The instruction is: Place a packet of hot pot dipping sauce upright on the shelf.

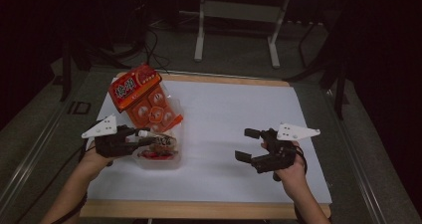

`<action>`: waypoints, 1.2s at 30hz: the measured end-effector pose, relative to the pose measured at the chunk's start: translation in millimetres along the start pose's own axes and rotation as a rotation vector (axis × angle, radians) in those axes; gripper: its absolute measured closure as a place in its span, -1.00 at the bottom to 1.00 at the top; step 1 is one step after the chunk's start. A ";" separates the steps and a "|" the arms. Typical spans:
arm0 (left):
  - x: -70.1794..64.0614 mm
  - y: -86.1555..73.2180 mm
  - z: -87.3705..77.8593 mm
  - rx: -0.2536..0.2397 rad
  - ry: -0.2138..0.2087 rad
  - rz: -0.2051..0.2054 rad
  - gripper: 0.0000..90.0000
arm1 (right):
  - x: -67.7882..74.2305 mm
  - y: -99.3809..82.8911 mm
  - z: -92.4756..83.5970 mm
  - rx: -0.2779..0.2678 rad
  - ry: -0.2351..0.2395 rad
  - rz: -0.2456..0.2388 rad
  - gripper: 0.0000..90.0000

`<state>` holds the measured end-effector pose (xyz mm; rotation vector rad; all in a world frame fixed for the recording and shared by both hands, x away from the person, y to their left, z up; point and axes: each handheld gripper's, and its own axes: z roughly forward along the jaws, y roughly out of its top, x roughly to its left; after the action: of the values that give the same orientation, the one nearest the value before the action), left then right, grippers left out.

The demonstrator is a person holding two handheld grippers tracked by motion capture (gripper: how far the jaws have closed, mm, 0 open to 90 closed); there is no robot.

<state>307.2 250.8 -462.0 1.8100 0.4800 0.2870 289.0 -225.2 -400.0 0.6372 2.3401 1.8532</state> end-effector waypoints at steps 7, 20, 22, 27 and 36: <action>-5.0 16.1 -6.0 -0.027 0.017 0.006 0.08 | 0.5 -0.4 1.2 0.006 0.004 0.001 -0.70; -16.0 49.1 -0.2 -0.056 0.036 0.020 -0.04 | -0.5 -1.3 1.3 0.010 0.002 0.005 -0.70; -19.0 52.8 1.8 -0.071 0.042 0.023 -0.11 | -0.7 -1.0 0.9 0.008 0.001 0.006 -0.70; -26.4 62.5 9.6 -0.072 0.017 -0.002 -0.25 | -0.3 -0.2 0.5 0.011 0.000 0.003 -0.70; -41.1 76.1 28.2 -0.081 -0.011 -0.036 -0.68 | 0.2 1.1 -2.2 0.006 -0.003 0.000 -0.70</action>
<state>296.3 189.9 -395.4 1.7216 0.4857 0.2679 288.3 -226.9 -398.4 0.6407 2.3446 1.8447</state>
